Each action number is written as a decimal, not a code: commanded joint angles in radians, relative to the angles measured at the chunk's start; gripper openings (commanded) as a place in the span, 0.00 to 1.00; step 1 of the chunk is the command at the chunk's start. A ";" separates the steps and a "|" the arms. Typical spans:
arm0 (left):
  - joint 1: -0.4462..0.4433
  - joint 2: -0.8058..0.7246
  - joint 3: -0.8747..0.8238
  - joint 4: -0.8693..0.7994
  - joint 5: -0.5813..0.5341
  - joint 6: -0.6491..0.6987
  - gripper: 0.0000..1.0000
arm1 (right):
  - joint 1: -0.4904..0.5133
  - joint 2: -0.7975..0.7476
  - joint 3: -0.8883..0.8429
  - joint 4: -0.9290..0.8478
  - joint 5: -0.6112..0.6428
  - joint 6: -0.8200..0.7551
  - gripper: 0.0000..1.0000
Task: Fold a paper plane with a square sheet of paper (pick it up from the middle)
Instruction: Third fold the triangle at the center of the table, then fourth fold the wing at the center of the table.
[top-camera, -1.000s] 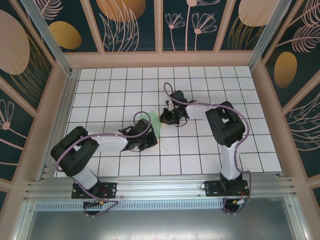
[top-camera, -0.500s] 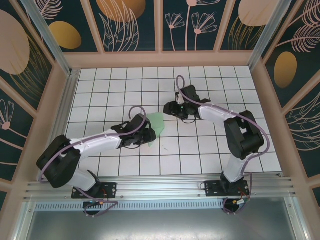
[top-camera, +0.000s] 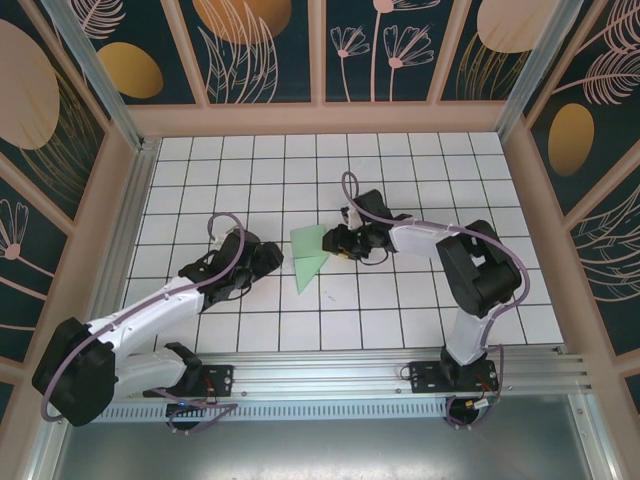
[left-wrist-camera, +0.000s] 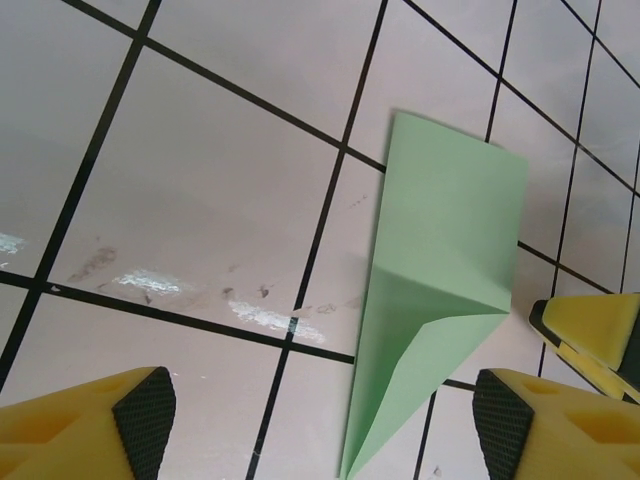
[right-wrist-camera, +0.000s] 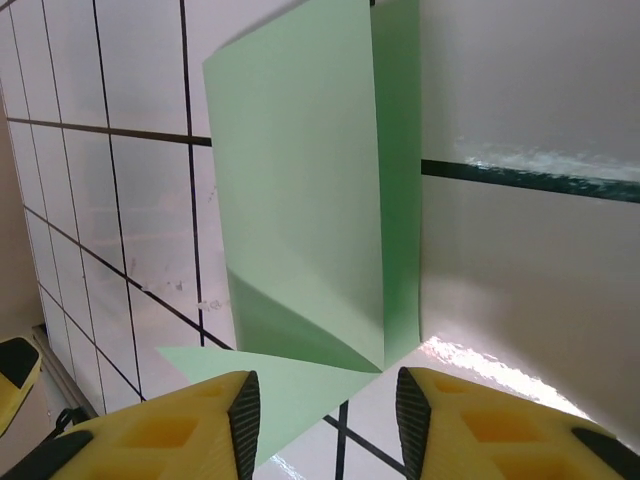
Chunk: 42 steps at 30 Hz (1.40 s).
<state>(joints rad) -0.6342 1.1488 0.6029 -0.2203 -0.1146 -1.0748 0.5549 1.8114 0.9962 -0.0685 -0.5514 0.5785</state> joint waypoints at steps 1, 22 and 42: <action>0.009 -0.025 -0.022 0.019 -0.007 -0.023 0.81 | 0.008 0.043 -0.002 0.051 -0.045 0.002 0.42; 0.011 -0.026 -0.038 0.024 0.026 -0.017 0.84 | 0.009 0.122 -0.061 0.280 -0.231 -0.081 0.42; 0.003 0.022 -0.057 0.248 0.255 0.111 0.83 | 0.028 -0.074 -0.173 0.170 0.061 0.080 0.07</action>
<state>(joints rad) -0.6281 1.1484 0.5671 -0.1028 0.0299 -1.0157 0.5678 1.8221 0.8421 0.1844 -0.6014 0.6132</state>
